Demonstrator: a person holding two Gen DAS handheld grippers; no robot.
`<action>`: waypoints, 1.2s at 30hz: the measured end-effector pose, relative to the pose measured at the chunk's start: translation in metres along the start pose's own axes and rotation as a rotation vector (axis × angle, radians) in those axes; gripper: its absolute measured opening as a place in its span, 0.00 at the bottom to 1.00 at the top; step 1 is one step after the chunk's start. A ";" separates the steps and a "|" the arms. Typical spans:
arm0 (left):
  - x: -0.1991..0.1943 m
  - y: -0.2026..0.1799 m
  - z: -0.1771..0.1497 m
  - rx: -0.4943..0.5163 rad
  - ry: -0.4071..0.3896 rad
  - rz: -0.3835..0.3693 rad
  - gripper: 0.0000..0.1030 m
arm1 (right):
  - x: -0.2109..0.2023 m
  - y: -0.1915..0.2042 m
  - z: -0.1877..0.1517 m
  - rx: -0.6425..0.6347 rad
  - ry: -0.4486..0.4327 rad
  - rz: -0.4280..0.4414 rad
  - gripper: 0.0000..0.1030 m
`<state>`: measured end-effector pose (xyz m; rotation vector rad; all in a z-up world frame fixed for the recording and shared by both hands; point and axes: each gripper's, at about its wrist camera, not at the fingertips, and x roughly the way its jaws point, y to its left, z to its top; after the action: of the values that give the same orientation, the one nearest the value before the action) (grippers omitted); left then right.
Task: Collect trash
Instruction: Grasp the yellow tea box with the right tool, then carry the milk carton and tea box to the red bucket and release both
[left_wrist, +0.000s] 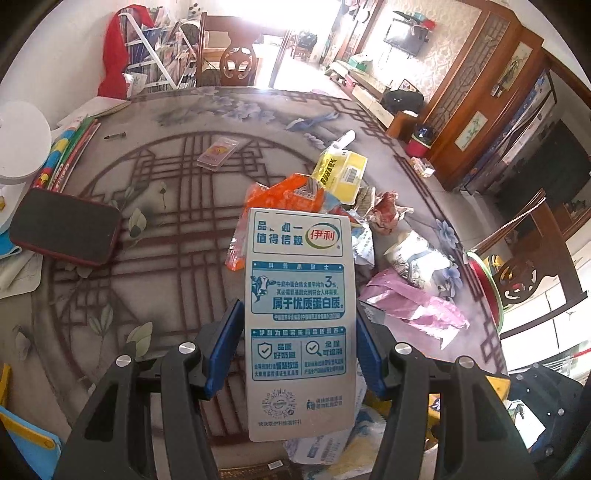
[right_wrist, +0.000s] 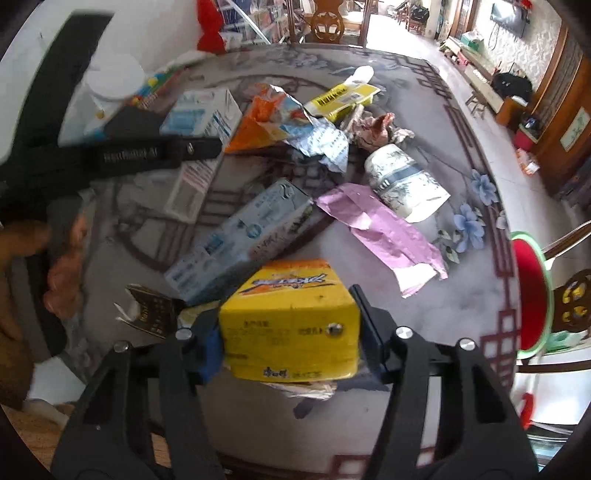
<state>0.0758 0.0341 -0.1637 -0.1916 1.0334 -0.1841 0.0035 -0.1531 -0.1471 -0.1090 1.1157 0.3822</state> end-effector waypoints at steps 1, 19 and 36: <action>-0.001 -0.001 -0.001 -0.002 -0.001 0.001 0.53 | -0.004 -0.001 0.001 0.004 -0.016 0.008 0.56; -0.020 -0.049 0.005 0.025 -0.063 -0.027 0.53 | -0.087 -0.069 0.020 0.083 -0.285 -0.113 0.56; -0.007 -0.126 0.000 0.052 -0.056 -0.019 0.53 | -0.095 -0.154 -0.004 0.147 -0.277 -0.127 0.56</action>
<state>0.0640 -0.0865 -0.1270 -0.1584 0.9703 -0.2216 0.0176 -0.3204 -0.0799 0.0036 0.8551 0.1937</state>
